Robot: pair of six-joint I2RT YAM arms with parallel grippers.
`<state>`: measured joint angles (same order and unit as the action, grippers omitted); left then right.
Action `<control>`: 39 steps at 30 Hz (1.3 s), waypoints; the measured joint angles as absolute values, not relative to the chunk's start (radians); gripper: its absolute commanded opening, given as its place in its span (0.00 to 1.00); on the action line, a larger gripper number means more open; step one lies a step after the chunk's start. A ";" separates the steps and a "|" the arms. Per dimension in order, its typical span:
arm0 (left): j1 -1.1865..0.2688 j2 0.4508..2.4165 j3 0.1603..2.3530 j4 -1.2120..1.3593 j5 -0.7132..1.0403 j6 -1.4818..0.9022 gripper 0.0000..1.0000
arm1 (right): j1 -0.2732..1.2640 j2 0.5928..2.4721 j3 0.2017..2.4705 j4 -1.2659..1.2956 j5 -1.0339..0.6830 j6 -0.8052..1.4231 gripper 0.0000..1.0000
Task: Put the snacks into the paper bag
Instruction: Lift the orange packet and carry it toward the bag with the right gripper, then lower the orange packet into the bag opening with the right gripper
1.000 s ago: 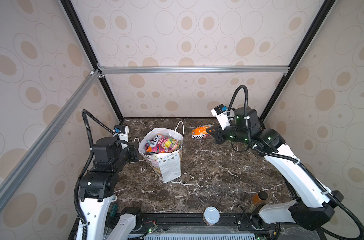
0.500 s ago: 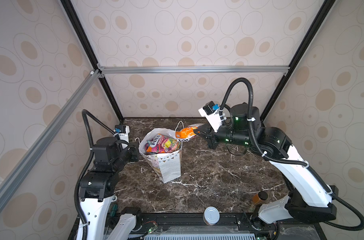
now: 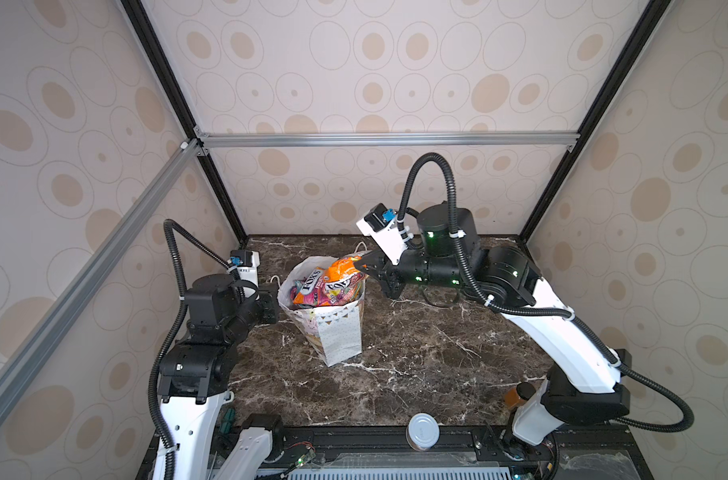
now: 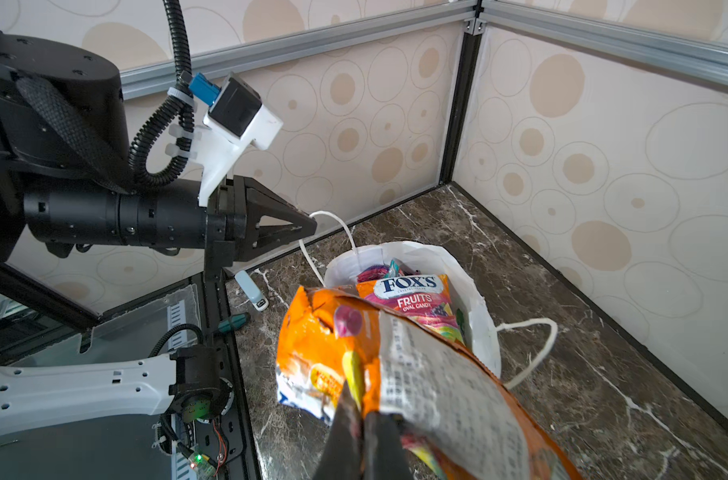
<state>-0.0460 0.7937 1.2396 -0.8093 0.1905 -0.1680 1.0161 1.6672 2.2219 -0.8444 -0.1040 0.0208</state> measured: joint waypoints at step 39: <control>-0.046 0.746 1.206 -0.806 0.203 -0.167 0.00 | 1.157 2.011 2.343 -0.636 0.501 0.098 0.00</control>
<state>-0.0460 0.7464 1.2060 -0.8059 0.2031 -0.1669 1.1568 2.0113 2.3432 -0.6357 0.5014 0.0978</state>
